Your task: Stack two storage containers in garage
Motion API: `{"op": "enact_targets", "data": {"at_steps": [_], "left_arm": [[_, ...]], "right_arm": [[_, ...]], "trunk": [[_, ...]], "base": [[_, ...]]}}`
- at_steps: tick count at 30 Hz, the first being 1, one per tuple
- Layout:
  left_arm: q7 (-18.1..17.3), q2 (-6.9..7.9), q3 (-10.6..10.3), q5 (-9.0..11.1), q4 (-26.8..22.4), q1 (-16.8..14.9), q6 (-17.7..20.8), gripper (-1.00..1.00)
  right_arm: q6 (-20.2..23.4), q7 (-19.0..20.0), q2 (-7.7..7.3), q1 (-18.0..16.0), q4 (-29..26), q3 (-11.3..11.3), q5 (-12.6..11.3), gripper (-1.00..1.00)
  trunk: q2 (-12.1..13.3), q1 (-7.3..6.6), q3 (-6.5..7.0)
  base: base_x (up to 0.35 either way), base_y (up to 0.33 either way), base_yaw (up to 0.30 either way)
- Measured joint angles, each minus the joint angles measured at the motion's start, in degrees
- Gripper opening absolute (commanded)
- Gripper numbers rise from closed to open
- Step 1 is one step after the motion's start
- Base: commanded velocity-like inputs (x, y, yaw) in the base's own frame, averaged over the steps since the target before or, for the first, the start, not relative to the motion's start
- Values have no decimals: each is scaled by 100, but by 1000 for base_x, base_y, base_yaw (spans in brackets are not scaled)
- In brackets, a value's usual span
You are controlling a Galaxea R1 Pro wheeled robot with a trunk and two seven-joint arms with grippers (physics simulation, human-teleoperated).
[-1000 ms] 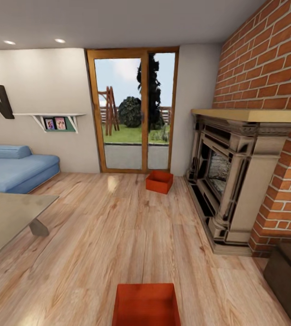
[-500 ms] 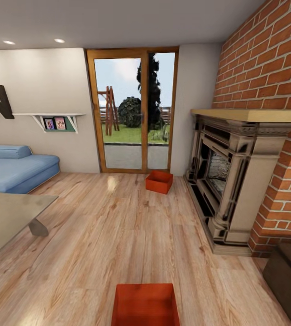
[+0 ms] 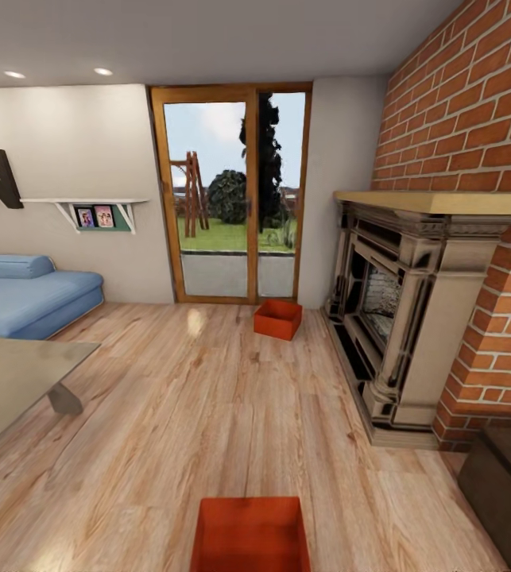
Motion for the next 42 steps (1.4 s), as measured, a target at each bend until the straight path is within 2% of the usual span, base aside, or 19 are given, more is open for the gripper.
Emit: {"op": "enact_targets", "data": {"at_steps": [24, 42], "left_arm": [[1, 0, 1, 0, -4, 2, 0, 100], [-9, 27, -56, -51, -38, 0, 1, 100]], "right_arm": [[2, -7, 19, 3, -2, 6, 4, 100], [28, -2, 15, 5, -1, 27, 12, 100]], "trunk": [[0, -1, -1], [0, 0, -151]], "base": [[-22, 21, 0], [0, 0, 0]]}}
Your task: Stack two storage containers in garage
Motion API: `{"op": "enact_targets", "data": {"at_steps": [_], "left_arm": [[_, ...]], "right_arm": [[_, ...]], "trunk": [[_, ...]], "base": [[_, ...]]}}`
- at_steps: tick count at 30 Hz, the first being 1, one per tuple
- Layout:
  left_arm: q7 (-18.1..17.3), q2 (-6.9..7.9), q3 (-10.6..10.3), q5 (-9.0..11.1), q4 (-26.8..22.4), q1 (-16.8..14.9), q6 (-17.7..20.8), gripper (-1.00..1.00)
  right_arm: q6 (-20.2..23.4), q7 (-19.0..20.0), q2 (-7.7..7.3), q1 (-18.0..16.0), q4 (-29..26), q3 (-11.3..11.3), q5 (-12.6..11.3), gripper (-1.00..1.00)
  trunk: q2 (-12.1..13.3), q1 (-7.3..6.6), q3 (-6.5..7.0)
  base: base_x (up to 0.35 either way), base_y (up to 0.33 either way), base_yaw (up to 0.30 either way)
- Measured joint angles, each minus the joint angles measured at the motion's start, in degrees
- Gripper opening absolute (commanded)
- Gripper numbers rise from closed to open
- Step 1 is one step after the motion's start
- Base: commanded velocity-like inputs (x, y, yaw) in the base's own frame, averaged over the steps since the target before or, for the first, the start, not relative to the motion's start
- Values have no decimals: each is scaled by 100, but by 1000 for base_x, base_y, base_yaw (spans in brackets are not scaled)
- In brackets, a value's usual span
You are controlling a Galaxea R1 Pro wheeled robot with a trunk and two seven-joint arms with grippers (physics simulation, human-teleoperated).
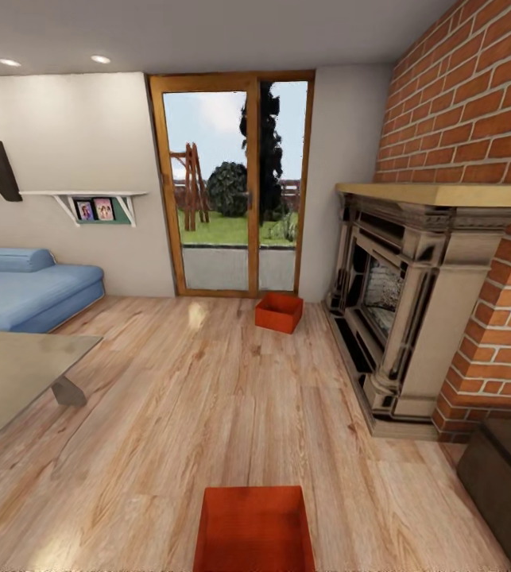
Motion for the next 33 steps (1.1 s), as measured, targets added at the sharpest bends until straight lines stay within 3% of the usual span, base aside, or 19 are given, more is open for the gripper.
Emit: {"op": "enact_targets", "data": {"at_steps": [33], "left_arm": [[0, -1, 0, -1, -3, 1, 0, 100]], "right_arm": [[-4, -3, -6, 0, 2, 1, 16, 100]], "trunk": [[0, 0, -305]], "base": [[0, 0, 0]]}}
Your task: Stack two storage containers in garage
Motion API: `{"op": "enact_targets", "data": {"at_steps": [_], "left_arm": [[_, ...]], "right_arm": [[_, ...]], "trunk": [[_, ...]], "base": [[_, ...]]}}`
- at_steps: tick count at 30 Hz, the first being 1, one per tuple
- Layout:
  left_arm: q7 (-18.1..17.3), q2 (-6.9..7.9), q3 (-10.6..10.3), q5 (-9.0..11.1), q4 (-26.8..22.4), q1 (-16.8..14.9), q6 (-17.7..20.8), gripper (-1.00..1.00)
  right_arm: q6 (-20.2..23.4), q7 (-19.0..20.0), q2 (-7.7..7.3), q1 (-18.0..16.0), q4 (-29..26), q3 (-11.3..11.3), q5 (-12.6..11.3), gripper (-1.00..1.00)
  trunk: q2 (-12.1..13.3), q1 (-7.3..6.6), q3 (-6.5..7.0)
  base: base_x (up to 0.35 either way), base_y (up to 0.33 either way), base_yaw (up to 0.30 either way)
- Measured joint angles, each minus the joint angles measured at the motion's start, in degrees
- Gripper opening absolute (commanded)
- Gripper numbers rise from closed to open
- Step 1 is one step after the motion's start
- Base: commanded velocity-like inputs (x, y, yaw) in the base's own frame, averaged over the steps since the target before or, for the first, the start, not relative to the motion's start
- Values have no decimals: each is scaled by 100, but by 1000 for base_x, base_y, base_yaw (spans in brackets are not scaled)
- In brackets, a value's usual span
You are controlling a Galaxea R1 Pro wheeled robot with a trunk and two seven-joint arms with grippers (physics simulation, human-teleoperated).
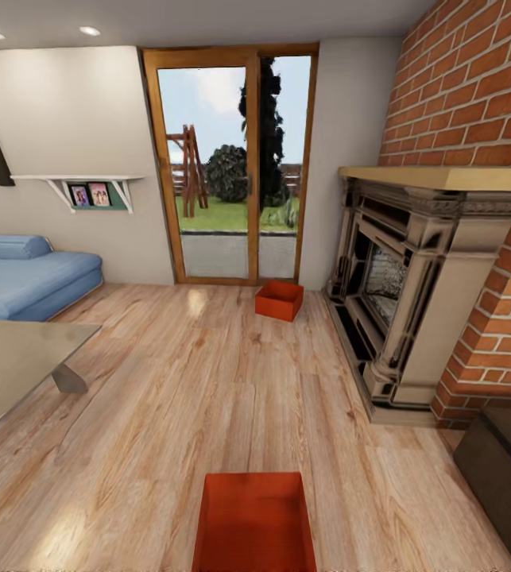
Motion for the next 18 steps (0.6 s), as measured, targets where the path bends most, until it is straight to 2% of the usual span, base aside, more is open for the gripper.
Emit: {"op": "enact_targets", "data": {"at_steps": [18], "left_arm": [[0, 0, 0, -3, 1, -1, -4, 100]], "right_arm": [[-39, 3, -8, 1, 5, -26, -3, 100]], "trunk": [[0, 0, -166]], "base": [[0, 0, 0]]}}
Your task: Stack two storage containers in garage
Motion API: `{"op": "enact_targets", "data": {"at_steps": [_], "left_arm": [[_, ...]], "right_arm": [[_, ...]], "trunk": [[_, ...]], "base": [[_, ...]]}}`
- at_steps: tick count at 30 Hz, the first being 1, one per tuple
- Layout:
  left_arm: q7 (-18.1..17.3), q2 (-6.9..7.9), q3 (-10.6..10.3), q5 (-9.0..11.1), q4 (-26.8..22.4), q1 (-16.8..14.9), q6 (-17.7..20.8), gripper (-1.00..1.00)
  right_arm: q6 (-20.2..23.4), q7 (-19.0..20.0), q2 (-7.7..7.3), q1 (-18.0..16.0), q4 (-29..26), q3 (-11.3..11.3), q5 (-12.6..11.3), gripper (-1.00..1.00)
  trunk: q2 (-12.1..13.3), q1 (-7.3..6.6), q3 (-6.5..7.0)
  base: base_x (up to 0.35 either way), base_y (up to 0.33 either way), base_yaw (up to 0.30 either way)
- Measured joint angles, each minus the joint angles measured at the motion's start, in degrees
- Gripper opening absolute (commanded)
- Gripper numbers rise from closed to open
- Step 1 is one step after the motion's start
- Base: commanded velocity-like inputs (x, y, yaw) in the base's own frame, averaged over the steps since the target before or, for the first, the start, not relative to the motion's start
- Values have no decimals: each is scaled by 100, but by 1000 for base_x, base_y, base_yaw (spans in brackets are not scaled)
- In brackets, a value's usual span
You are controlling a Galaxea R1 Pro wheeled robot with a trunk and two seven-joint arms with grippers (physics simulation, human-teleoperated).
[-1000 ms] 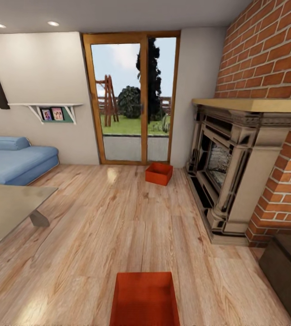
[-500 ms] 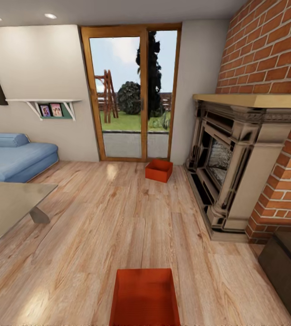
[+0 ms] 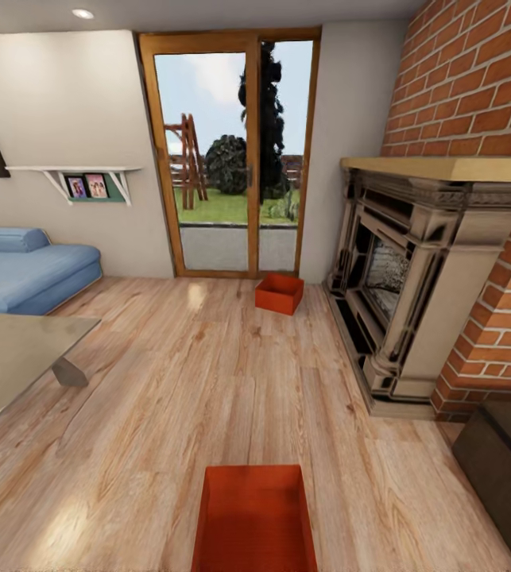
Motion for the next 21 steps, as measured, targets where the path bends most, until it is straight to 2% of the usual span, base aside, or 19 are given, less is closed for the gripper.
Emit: {"op": "enact_targets", "data": {"at_steps": [21], "left_arm": [[0, 0, 0, 3, -1, 0, 2, 100]], "right_arm": [[31, 2, -10, 1, 9, -2, -5, 100]], "trunk": [[0, 0, -194]], "base": [[0, 0, 0]]}}
